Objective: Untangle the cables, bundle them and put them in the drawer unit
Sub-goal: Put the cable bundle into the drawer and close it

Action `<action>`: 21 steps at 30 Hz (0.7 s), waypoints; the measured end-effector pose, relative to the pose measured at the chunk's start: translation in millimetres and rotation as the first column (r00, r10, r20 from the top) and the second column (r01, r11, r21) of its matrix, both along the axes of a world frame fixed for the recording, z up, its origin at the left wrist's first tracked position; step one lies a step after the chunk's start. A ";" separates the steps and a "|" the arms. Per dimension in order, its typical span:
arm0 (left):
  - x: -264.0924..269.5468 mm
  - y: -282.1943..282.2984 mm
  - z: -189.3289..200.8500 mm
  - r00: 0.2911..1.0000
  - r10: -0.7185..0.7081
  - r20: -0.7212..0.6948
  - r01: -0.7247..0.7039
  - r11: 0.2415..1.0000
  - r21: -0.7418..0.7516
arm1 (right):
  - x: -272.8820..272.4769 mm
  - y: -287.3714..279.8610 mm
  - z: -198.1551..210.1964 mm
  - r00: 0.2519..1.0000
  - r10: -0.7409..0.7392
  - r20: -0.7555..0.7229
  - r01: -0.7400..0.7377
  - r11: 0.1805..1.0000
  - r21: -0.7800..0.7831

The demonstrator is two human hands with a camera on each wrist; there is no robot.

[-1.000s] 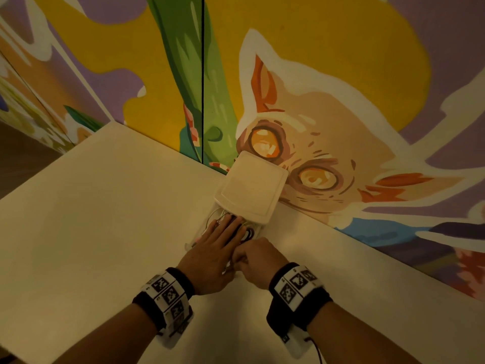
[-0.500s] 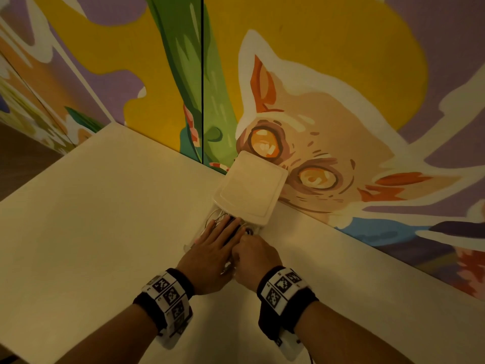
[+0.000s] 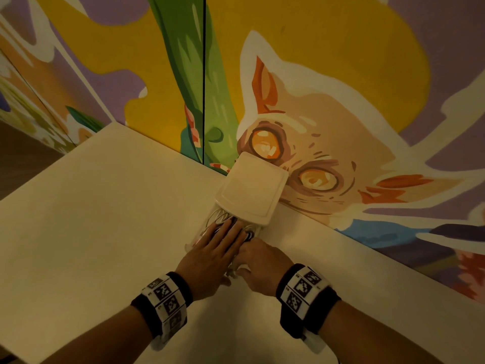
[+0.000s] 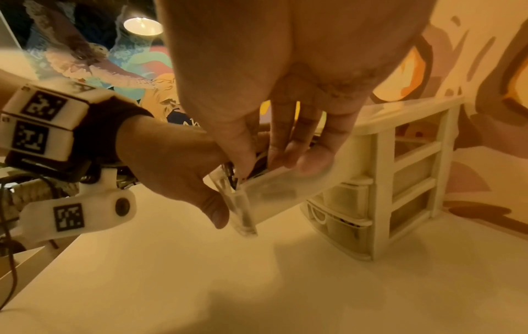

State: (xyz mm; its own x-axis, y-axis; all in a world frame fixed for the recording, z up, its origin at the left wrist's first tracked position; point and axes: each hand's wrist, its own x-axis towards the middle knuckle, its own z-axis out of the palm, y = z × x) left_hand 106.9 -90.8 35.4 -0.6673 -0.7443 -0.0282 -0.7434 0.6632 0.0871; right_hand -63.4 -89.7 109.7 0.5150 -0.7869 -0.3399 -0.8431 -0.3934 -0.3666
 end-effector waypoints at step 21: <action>-2.5 25.1 -15.3 0.976 0.105 -0.191 -0.115 0.992 -0.041 | -24.4 32.9 -20.1 0.963 0.225 -0.151 -0.265 0.896 -0.356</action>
State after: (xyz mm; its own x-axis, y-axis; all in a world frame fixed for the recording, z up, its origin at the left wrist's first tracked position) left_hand 104.4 -65.7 20.1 -0.5707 -0.8107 0.1304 -0.7857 0.5853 0.2003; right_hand -87.8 -56.9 89.5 0.6855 -0.7196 -0.1108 -0.7276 -0.6823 -0.0706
